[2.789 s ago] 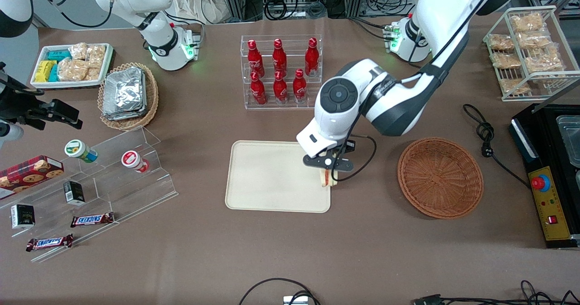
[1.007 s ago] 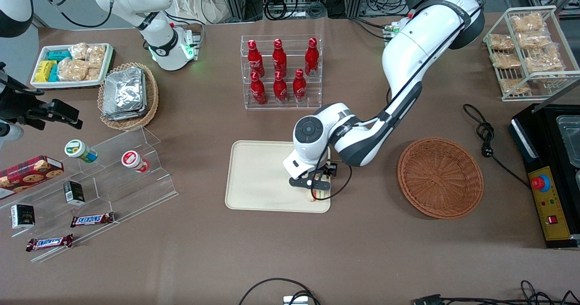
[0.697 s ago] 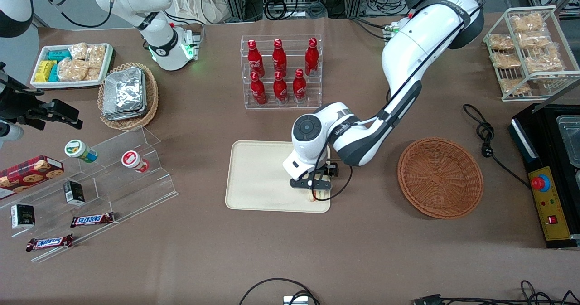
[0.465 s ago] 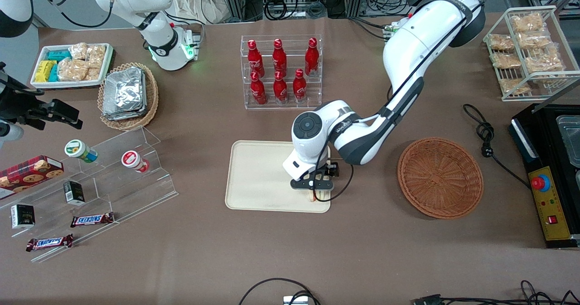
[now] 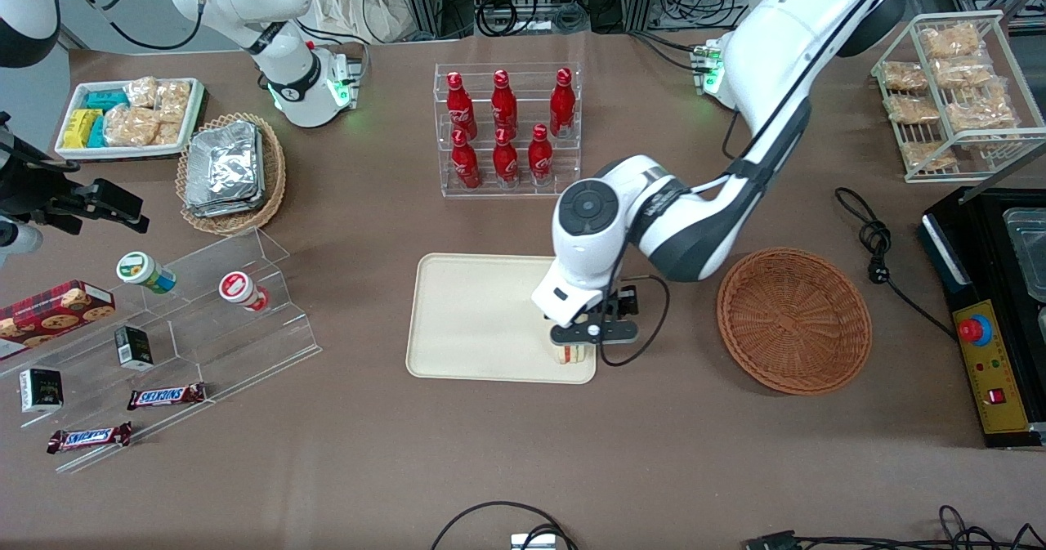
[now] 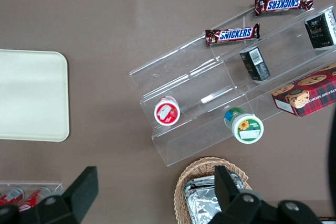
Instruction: Place sandwich from basket to tray
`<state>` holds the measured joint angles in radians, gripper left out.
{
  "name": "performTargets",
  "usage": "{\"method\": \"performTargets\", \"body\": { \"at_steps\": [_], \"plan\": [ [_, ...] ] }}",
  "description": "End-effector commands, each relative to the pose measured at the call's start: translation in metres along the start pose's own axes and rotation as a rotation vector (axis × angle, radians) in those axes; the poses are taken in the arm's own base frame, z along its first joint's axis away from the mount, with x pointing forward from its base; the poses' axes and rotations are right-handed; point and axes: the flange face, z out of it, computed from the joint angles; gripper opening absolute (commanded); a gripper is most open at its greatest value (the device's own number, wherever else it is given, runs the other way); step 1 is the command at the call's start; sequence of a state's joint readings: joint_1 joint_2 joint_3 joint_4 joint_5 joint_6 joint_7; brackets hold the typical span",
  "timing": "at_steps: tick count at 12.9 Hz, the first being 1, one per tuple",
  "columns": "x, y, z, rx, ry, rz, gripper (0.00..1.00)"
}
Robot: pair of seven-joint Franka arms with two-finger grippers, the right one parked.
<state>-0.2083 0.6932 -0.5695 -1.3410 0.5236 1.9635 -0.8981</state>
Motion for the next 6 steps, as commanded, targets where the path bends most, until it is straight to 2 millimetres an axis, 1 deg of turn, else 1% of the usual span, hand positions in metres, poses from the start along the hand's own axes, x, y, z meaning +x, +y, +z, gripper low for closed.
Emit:
{"method": "performTargets", "body": {
  "at_steps": [1,3,4,5,6],
  "plan": [
    [-0.006,-0.044,-0.051,0.0,-0.006,0.002,1.0],
    [-0.008,-0.091,-0.069,0.036,-0.04,0.008,1.0],
    [-0.014,-0.108,-0.081,0.036,-0.044,0.023,1.0],
    [-0.021,-0.117,-0.099,0.031,-0.035,0.045,1.0],
    [-0.022,-0.134,-0.113,0.036,-0.04,0.05,1.0]
  ]
}}
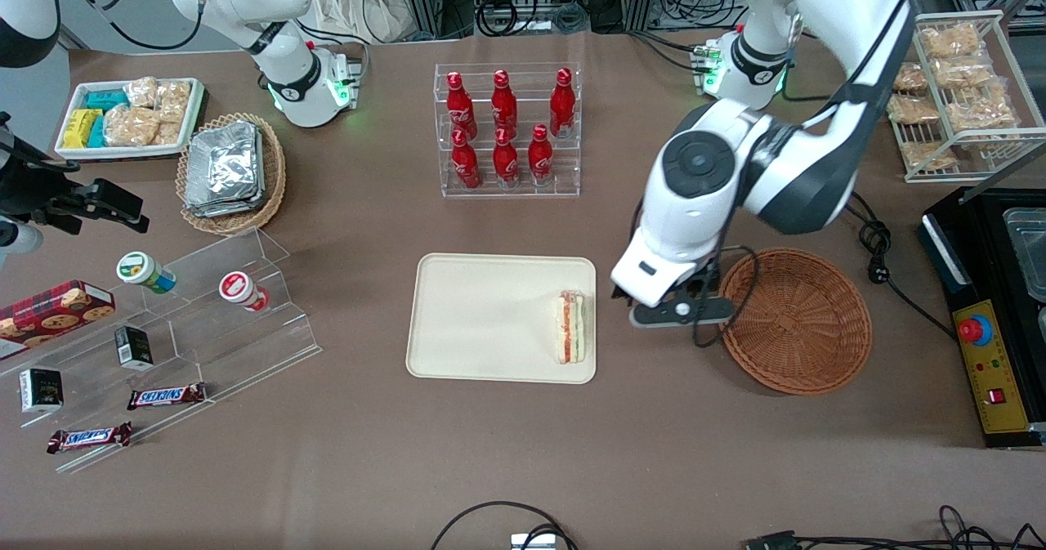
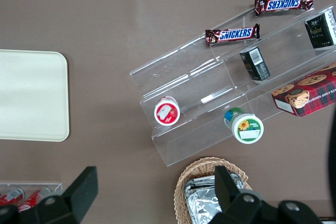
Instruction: Place sandwich from basket to tray
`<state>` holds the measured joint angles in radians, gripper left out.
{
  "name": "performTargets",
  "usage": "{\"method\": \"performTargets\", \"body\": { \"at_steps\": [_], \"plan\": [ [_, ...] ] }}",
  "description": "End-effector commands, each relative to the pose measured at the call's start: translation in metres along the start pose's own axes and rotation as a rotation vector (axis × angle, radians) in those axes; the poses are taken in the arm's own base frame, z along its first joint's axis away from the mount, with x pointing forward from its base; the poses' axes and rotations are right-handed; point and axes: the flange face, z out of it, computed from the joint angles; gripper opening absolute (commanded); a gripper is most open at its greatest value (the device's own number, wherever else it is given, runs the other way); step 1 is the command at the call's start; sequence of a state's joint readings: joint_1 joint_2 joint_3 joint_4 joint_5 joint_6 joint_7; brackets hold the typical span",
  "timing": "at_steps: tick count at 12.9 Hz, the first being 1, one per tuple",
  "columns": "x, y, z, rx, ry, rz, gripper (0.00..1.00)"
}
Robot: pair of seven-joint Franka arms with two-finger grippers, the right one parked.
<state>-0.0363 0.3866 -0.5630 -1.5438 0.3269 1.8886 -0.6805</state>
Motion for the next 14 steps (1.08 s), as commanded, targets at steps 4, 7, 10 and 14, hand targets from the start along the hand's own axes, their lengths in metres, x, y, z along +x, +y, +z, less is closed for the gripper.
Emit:
{"method": "performTargets", "body": {
  "at_steps": [4,7,10,14],
  "plan": [
    [-0.025,-0.113,-0.085,-0.022,-0.044,0.084,1.0],
    [-0.025,-0.148,-0.1,-0.036,-0.025,0.052,1.0],
    [-0.016,-0.186,-0.111,-0.038,-0.007,-0.022,1.0],
    [-0.014,-0.22,-0.119,-0.02,-0.036,0.043,1.0]
  ]
}}
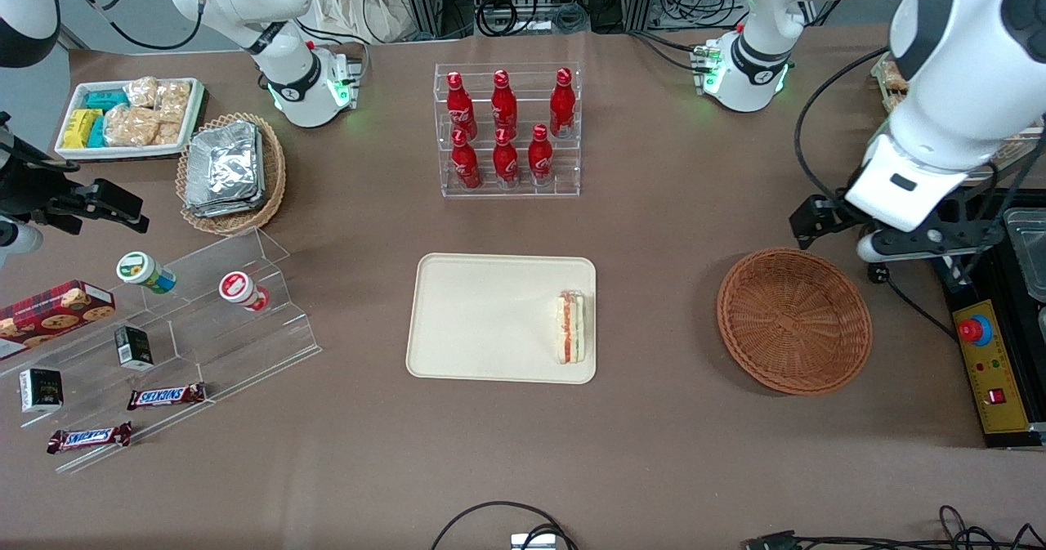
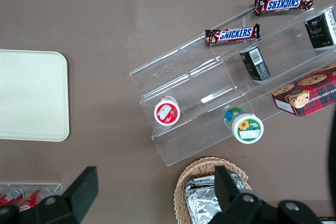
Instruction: Place sandwich from basket to tray
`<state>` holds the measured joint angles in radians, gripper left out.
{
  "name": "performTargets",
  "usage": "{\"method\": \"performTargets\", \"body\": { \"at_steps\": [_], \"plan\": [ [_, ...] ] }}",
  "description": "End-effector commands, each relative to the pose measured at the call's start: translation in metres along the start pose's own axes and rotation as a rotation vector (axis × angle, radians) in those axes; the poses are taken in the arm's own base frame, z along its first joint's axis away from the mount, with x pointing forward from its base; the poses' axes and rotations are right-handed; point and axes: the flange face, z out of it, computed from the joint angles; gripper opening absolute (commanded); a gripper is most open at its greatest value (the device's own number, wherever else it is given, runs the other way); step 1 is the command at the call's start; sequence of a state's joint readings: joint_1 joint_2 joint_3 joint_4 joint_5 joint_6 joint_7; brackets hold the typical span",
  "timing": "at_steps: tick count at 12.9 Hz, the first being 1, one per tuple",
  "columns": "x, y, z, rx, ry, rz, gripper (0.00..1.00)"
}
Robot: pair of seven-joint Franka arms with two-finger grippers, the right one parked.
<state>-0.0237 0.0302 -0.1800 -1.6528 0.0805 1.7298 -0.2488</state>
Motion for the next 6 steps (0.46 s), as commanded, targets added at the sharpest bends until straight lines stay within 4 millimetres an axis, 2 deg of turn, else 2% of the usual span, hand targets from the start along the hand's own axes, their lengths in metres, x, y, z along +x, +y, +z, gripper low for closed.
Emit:
{"method": "performTargets", "body": {
  "at_steps": [1,3,6],
  "plan": [
    [-0.004,-0.014,-0.008,-0.009,-0.023,0.054,1.0],
    [-0.006,-0.022,-0.013,-0.01,-0.036,0.04,1.0],
    [-0.006,-0.022,-0.02,-0.033,-0.057,0.04,1.0]
  ]
}}
